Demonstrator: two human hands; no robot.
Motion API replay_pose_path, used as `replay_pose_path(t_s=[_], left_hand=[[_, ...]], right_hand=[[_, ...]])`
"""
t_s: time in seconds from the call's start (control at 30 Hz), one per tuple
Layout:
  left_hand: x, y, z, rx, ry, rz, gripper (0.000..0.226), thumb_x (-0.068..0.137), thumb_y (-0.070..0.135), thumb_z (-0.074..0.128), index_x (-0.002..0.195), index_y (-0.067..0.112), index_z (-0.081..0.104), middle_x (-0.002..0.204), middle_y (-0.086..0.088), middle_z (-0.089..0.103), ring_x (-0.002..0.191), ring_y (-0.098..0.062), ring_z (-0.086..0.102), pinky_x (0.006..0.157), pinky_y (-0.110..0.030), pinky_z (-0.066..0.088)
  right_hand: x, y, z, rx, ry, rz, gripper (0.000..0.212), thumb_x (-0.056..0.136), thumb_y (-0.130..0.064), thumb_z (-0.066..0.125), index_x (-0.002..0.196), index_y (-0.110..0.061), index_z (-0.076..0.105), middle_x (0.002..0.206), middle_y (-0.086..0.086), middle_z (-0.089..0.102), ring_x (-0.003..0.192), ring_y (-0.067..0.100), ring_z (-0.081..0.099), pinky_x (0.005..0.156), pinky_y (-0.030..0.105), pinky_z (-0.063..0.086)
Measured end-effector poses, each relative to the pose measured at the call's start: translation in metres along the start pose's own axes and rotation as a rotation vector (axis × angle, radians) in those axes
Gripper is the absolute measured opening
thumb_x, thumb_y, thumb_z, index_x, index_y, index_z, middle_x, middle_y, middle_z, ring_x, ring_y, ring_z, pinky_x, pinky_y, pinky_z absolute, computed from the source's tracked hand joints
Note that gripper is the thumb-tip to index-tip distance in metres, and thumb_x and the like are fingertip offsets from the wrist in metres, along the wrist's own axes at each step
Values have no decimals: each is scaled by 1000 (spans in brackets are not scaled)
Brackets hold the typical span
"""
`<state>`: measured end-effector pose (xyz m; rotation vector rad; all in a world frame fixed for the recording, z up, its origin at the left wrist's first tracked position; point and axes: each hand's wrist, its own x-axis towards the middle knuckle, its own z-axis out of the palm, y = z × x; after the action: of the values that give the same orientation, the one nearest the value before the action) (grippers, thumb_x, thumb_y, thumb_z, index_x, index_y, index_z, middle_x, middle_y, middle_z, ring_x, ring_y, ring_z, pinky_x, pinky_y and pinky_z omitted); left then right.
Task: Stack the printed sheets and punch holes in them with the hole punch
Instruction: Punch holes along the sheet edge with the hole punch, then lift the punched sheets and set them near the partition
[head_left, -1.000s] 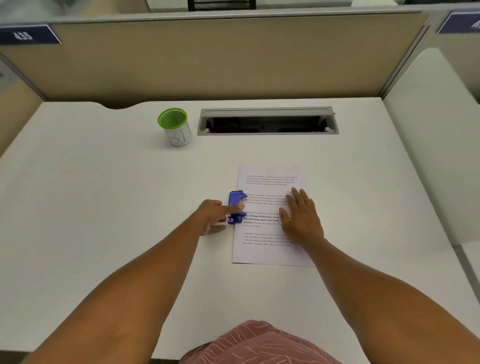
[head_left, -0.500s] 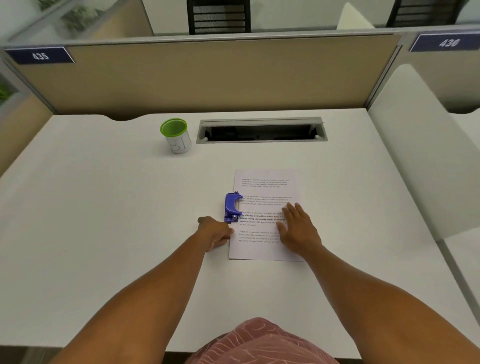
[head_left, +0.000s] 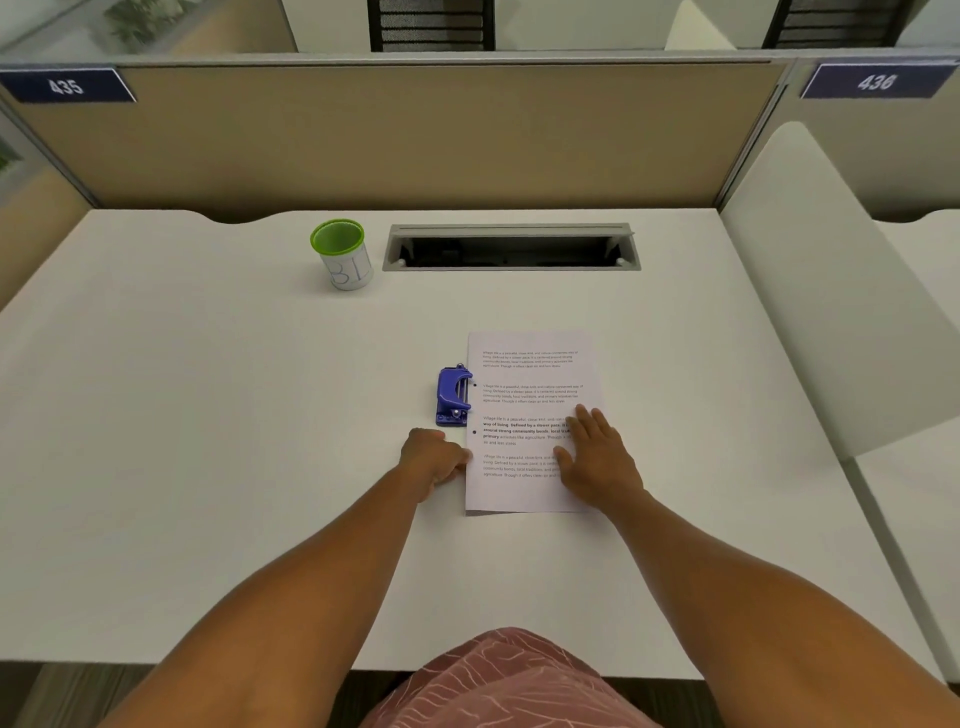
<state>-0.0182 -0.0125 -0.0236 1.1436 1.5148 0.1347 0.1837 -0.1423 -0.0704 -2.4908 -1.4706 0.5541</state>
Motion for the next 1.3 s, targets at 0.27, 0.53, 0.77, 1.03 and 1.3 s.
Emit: replay_pose_path(t_s=[0.27, 0.53, 0.77, 1.03, 1.3], left_hand=[[-16, 8, 26, 17, -190, 66, 18, 88, 18, 71, 105, 13, 72, 104, -5, 75, 65, -8, 65, 45, -14, 47], [-24, 13, 55, 33, -285, 116, 28, 95, 16, 58, 122, 12, 63, 117, -7, 69, 95, -20, 67, 71, -27, 55], [-28, 29, 52, 72, -333, 214, 28, 98, 16, 56, 126, 15, 58, 119, -4, 68, 91, -18, 67, 69, -28, 56], [-29, 57, 30, 110, -321, 353, 39, 97, 21, 58, 135, 15, 54, 125, -6, 65, 102, -24, 66, 81, -34, 57], [-33, 103, 22, 41, -156, 547, 32, 94, 22, 63, 125, 12, 65, 118, -8, 70, 99, -26, 68, 82, -38, 58]], right_hand=[[-18, 14, -7, 45, 24, 34, 59, 96, -41, 43, 147, -15, 31, 161, 0, 19, 149, 20, 10, 120, 39, 16], [-24, 23, -24, 225, 47, 89, 51, 92, -42, 52, 137, -17, 47, 145, -1, 47, 136, 18, 38, 110, 36, 34], [-21, 31, -45, 500, 175, 364, 58, 88, -31, 62, 139, -10, 43, 144, 9, 44, 131, 25, 45, 104, 33, 37], [-10, 31, -84, 1173, 164, 530, 69, 84, -17, 71, 142, -8, 36, 119, 9, 60, 111, 30, 61, 91, 42, 52], [3, 4, -135, 1060, 293, 235, 25, 86, -13, 64, 111, -12, 63, 109, 5, 68, 90, 17, 64, 68, 24, 51]])
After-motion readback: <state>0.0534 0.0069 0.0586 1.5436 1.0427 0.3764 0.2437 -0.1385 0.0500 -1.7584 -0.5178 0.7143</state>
